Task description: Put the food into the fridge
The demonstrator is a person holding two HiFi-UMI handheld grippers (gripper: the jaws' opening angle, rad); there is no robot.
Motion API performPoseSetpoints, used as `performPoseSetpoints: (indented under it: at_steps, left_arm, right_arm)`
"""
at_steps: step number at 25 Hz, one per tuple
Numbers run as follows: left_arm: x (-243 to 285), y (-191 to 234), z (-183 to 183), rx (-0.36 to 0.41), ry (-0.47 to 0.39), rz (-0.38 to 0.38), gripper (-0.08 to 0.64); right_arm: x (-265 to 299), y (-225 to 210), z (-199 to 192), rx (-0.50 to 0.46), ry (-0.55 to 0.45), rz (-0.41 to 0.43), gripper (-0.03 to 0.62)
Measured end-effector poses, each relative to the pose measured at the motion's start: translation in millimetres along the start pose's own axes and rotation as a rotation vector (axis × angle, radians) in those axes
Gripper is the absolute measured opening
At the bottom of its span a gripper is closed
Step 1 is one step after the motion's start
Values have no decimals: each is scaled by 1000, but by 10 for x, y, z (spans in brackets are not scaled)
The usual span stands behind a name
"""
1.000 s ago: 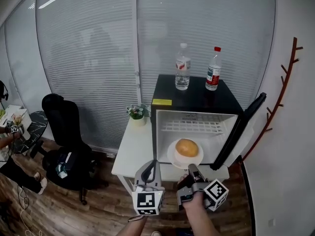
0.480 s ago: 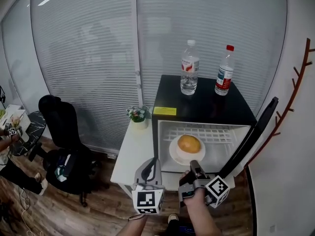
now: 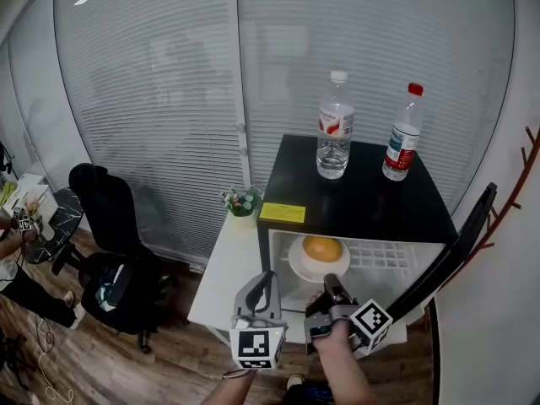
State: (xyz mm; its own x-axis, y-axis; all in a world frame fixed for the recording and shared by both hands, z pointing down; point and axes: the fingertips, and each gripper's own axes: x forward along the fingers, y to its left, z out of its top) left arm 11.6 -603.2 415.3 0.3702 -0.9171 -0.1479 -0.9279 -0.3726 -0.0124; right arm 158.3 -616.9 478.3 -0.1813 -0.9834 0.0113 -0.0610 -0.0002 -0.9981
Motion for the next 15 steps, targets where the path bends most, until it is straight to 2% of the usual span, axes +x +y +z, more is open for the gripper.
performPoseSetpoints:
  at_steps: [15]
  left_arm:
    - [134,133,-60,7,12,48,28]
  right_arm:
    - [334,-14,-27,17,37,5,41]
